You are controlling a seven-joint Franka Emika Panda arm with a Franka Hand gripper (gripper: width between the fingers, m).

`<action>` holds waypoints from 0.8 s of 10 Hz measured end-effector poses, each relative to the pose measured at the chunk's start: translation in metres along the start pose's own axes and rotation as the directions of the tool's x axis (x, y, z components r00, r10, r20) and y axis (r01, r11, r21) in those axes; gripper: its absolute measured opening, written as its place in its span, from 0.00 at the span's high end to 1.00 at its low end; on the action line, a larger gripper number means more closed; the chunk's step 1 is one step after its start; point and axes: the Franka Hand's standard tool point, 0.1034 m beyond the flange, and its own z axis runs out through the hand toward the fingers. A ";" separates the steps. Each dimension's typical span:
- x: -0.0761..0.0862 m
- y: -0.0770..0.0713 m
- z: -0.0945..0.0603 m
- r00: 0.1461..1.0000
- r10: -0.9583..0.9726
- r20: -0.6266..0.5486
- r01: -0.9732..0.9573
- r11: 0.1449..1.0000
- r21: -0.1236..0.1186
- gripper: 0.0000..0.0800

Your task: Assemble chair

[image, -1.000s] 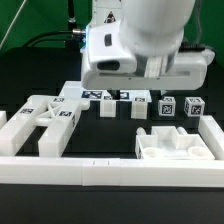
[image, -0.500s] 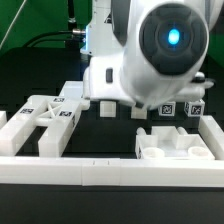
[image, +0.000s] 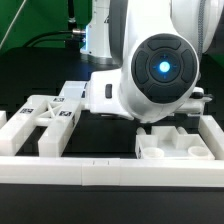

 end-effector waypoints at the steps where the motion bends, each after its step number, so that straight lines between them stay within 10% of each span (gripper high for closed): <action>1: 0.000 0.001 0.003 1.000 0.001 0.007 -0.001 1.000 0.000 0.19; 5: -0.002 0.002 0.011 1.000 0.002 0.015 -0.002 1.000 0.001 0.23; 7: -0.002 0.002 0.011 1.000 0.001 0.014 -0.001 1.000 0.000 0.39; 8: -0.002 0.002 0.011 1.000 0.001 0.014 -0.001 1.000 0.000 0.64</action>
Offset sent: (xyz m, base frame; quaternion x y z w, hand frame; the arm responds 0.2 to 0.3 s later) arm -0.0203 -0.0032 0.0030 0.0070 0.0119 0.0071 0.9999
